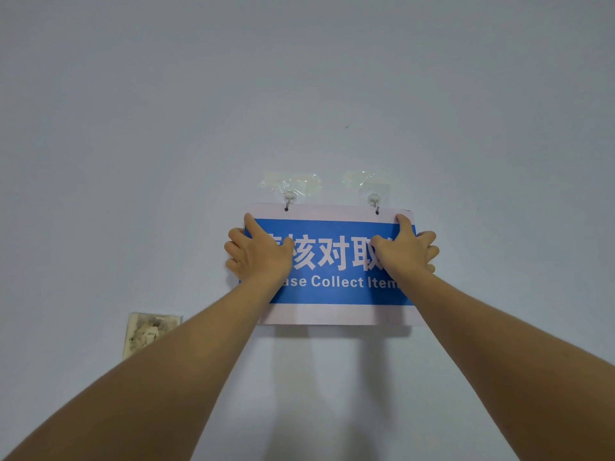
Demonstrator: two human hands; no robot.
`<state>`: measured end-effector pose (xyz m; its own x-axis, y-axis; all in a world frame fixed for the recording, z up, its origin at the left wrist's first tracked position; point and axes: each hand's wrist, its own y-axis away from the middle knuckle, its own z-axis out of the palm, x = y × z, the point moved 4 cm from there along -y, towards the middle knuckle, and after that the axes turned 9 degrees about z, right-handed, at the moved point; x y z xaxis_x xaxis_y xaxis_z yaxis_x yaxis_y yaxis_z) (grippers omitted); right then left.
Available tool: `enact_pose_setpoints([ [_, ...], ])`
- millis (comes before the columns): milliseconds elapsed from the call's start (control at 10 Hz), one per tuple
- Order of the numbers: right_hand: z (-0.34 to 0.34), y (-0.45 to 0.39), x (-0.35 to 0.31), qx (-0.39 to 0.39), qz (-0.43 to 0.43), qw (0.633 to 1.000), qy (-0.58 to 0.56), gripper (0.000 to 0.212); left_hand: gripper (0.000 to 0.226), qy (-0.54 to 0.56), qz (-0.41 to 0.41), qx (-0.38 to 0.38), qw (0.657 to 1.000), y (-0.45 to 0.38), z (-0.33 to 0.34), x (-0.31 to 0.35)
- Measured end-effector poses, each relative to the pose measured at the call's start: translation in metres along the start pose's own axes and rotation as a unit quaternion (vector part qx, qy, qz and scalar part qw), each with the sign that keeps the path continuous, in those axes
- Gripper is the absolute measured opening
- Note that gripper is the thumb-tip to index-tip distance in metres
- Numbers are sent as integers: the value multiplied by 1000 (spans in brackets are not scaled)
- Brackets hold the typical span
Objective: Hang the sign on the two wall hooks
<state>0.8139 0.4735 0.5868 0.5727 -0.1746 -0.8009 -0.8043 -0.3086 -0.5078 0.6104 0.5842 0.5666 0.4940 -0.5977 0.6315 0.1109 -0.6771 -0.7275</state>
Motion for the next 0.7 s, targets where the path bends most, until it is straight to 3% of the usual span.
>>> enact_pose_setpoints([
  [300,-11,12,4,-19,-3,1000,14,56,66,-23,-4,-20,1000,16,-16,6],
  [600,-36,34,24,-112,-57,992,16,21,31,-52,32,-109,992,54,-31,18],
  [700,-48,40,26,-121,-79,989,12,21,22,-64,43,-105,991,68,-38,26],
])
